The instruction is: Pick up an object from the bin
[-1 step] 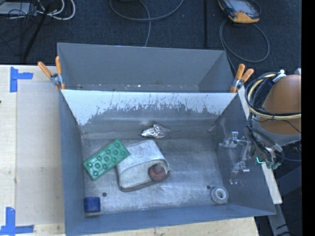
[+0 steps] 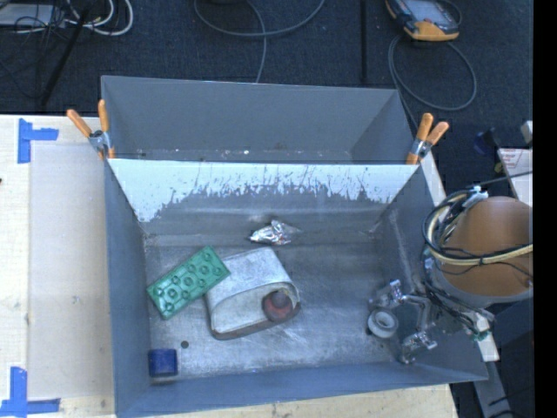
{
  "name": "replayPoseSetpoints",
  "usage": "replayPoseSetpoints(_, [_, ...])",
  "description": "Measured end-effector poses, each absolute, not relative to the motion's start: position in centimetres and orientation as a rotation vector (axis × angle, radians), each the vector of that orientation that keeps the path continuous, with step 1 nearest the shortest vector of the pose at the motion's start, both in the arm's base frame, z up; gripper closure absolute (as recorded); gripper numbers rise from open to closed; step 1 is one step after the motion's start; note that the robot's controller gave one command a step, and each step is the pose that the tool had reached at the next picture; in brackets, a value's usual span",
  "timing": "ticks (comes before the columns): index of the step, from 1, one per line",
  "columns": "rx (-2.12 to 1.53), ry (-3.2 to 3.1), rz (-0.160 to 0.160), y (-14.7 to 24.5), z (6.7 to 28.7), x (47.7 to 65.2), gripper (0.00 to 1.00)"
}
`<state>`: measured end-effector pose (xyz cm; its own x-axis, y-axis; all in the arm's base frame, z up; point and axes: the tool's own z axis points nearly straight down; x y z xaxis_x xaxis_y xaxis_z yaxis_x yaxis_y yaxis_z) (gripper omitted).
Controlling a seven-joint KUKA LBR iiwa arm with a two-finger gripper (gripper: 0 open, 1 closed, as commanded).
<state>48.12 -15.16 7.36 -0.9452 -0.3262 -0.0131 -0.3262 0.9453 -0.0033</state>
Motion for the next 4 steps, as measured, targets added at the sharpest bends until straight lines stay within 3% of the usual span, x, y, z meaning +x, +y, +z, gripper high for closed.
replayPoseSetpoints(1, [-1.114, 2.932, 0.017, -15.3, 10.0, 47.1, 0.0])
replayPoseSetpoints(2, [-1.298, 2.859, 0.004, -14.1, 9.9, 49.3, 0.0])
replayPoseSetpoints(3, [-1.561, 2.715, 0.033, -12.9, 7.4, 48.9, 0.0])
replayPoseSetpoints(4, [-1.768, 2.578, 0.038, -12.9, 7.8, 48.7, 0.0])
